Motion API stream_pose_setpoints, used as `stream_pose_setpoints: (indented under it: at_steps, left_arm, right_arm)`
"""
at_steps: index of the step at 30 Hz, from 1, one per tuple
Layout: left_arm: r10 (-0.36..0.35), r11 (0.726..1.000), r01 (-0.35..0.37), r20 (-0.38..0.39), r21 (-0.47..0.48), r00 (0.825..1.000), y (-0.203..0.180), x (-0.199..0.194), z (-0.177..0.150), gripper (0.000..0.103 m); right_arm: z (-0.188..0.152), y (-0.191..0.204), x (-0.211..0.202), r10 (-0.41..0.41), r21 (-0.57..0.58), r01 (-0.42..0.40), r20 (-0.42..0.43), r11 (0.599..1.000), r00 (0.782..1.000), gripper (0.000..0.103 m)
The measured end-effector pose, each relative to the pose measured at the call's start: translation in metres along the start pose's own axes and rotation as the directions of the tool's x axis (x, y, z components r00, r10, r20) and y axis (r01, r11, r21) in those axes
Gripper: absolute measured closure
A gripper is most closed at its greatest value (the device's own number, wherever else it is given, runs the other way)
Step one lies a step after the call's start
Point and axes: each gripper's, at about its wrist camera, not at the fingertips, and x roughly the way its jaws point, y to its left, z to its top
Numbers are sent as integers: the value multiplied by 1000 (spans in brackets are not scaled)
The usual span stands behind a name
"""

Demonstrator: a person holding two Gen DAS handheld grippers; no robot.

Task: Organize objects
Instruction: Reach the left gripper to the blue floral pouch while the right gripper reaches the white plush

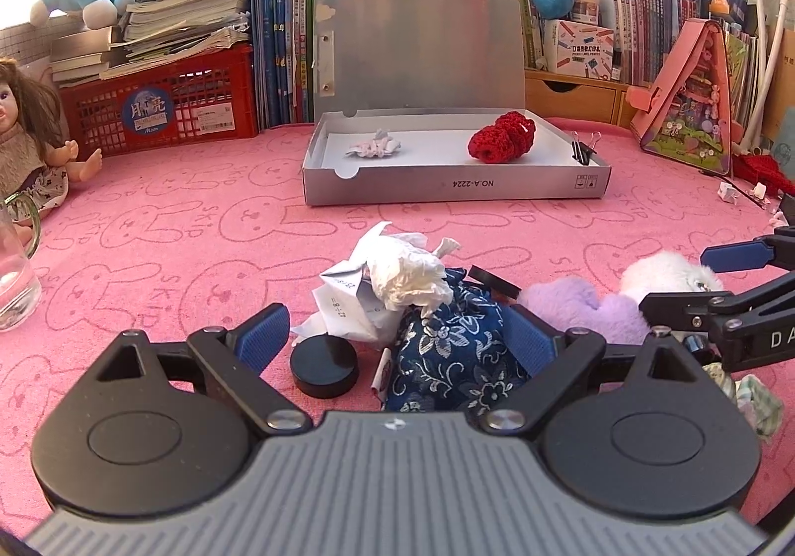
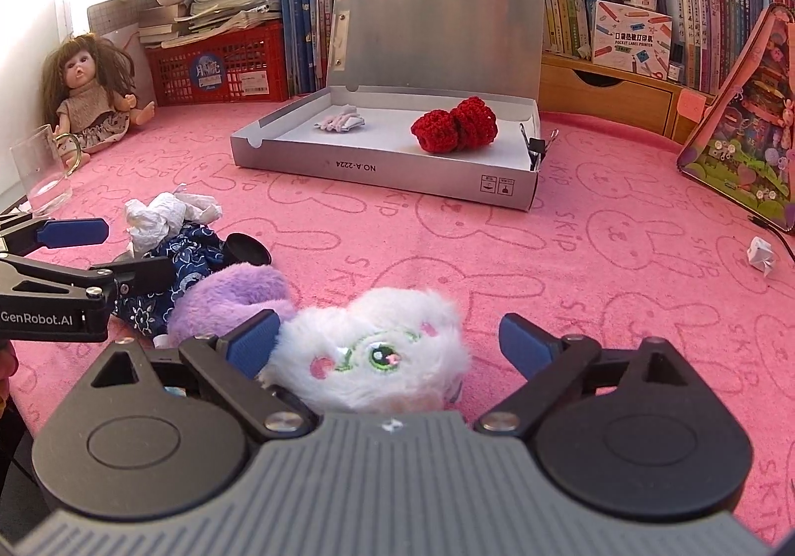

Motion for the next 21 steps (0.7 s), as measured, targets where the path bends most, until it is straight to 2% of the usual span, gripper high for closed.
stream_pose_setpoints:
  at_steps: [8,21]
  left_arm:
    - [-16,1000,15,-32,-5,999,-3,7,-6,8]
    - [-17,1000,17,-35,-21,999,-3,16,-5,8]
  right_arm:
    - [-2,-1,6,26,2,-26,-20,1000,999,4]
    - [-4,-5,15,52,49,-50,-44,998,998,4]
